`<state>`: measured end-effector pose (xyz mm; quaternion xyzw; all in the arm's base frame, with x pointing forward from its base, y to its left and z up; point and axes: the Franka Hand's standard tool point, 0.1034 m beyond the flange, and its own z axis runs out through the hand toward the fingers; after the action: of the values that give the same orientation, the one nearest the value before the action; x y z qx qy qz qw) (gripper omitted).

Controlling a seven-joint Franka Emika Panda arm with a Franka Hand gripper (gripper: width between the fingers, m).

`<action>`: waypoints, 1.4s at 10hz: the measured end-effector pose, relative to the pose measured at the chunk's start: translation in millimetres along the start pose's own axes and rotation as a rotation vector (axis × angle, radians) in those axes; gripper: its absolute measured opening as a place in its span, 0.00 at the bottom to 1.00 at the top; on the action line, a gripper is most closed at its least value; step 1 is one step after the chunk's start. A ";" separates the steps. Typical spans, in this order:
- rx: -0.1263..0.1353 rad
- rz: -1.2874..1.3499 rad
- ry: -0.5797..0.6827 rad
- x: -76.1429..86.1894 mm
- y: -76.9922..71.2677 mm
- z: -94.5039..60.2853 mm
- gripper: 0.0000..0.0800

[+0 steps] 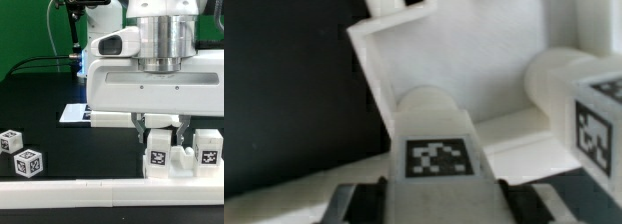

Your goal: Assemble chair

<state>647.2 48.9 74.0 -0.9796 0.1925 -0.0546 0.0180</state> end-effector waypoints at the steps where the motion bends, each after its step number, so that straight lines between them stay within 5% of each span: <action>1: 0.000 0.044 0.000 0.0 0.0 0.0 0.35; 4: -0.023 0.617 0.006 -0.5 -2.7 0.7 0.35; 6: 0.019 0.994 -0.026 2.0 0.2 0.0 0.36; 8: 0.030 1.148 -0.047 2.3 1.5 -0.2 0.36; 10: 0.028 1.183 -0.047 1.9 1.2 0.2 0.43; 11: 0.039 1.042 -0.032 4.0 2.8 0.4 0.67; 14: 0.053 0.707 -0.009 4.1 2.7 2.4 0.80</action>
Offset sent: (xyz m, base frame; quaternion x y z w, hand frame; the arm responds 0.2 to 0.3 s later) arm 0.0067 0.0081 -0.0020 -0.0538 -0.0058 0.4827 0.8741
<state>650.3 44.9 71.9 -0.8519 0.5180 -0.0455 0.0622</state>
